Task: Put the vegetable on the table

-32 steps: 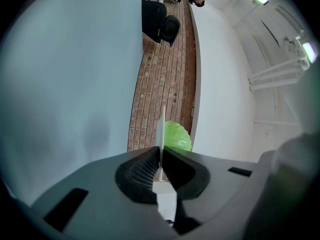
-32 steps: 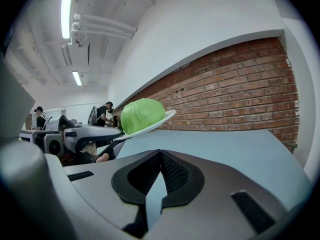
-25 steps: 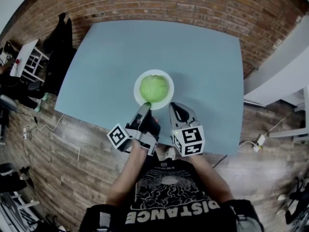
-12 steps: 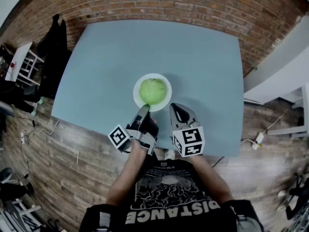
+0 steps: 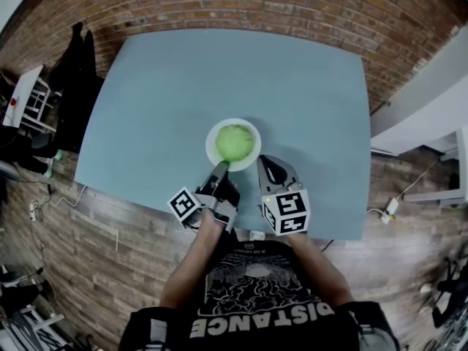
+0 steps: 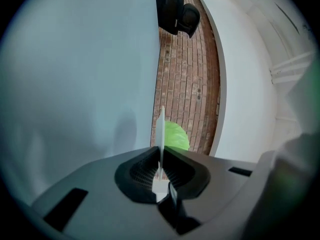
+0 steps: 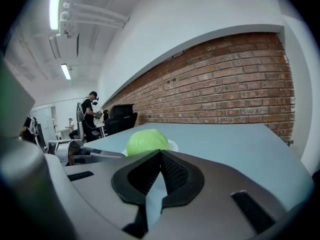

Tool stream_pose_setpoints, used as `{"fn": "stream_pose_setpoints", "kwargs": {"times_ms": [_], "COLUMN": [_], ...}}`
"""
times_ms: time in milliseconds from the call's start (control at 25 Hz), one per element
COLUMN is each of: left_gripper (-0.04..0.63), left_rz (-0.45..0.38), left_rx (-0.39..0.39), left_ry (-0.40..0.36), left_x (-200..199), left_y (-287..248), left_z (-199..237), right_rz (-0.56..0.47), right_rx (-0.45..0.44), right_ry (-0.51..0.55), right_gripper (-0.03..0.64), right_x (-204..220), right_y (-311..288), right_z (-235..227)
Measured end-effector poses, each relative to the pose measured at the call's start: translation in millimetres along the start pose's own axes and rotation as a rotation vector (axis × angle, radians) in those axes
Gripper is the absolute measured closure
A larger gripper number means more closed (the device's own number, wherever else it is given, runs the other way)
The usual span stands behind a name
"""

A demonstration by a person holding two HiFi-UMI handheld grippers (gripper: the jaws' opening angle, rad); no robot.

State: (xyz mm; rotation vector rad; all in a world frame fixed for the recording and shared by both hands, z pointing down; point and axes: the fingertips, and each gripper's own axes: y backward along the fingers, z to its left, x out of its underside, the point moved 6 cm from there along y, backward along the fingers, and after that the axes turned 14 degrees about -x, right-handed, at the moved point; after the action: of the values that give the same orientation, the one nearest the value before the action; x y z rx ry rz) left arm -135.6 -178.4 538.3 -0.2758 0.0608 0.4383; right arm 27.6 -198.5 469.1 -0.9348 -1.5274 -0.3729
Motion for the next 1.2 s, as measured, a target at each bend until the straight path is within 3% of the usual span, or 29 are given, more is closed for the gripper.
{"fn": "stream_pose_setpoints", "kwargs": {"times_ms": [720,1200], "left_gripper": [0.574,0.573], "left_rz": [0.079,0.109], "left_rx": [-0.165,-0.220], "left_ry": [-0.125,-0.128], "left_x": [-11.5,-18.2], "left_y": [-33.0,-45.5], "left_z": [23.5,36.5], "right_rz": [0.022,0.028], "right_rx": [0.046,0.061], "right_ry": [-0.044,-0.059], "right_gripper": [0.609,0.609], "right_x": [5.8,9.2], "right_y": [-17.7,-28.0], "right_z": [-19.7,-22.6]}}
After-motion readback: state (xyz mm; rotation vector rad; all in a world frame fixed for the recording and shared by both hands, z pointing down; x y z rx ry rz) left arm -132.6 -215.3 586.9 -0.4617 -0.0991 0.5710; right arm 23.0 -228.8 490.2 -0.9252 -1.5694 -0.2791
